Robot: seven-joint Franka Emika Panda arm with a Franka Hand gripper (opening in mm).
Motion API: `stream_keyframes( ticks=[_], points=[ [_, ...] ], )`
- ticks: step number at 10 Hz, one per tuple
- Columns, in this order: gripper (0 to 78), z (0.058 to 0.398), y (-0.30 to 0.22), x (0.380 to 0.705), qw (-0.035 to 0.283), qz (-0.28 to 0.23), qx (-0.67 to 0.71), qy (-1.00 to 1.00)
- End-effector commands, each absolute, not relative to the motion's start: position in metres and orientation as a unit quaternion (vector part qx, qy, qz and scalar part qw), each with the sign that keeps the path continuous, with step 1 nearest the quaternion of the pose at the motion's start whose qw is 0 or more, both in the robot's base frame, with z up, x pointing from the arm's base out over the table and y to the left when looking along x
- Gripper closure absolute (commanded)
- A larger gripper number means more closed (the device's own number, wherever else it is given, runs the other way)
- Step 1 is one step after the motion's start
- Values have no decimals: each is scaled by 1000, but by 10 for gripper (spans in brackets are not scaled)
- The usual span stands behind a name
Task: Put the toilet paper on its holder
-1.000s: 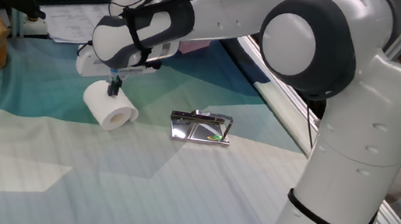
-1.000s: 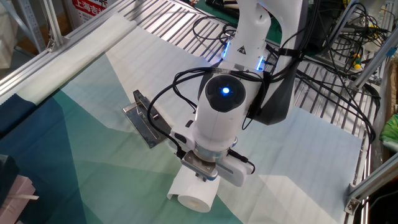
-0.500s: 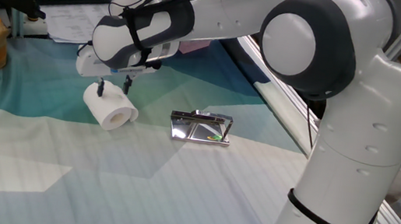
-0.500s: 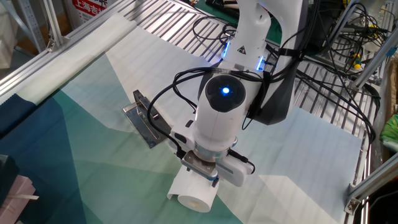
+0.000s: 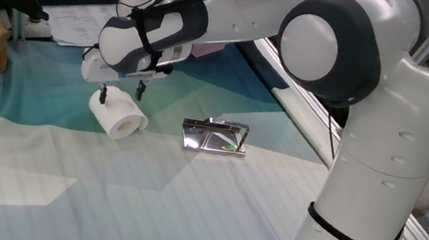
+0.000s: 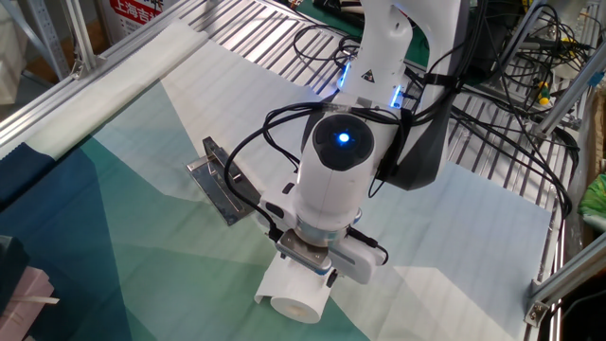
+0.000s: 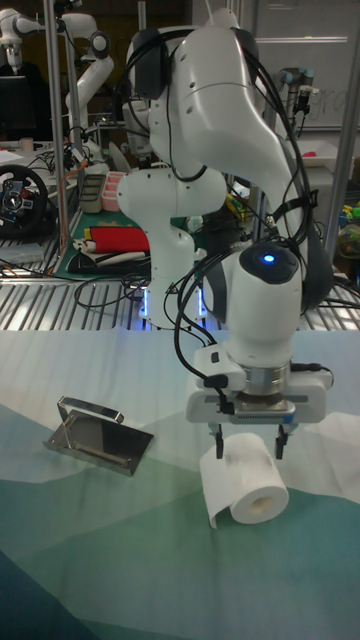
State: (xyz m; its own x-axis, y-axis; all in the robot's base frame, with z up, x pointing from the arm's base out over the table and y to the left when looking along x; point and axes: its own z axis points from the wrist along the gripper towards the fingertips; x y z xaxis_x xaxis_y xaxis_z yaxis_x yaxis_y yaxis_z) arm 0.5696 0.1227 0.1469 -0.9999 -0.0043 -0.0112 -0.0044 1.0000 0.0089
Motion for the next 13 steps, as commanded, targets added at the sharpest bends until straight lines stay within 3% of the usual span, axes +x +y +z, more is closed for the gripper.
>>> stream_keyframes(
  ticks=[1,13],
  points=[
    [1,139,130,575,9,7,-65,998],
    [1,108,135,575,29,4,-59,998]
  ],
)
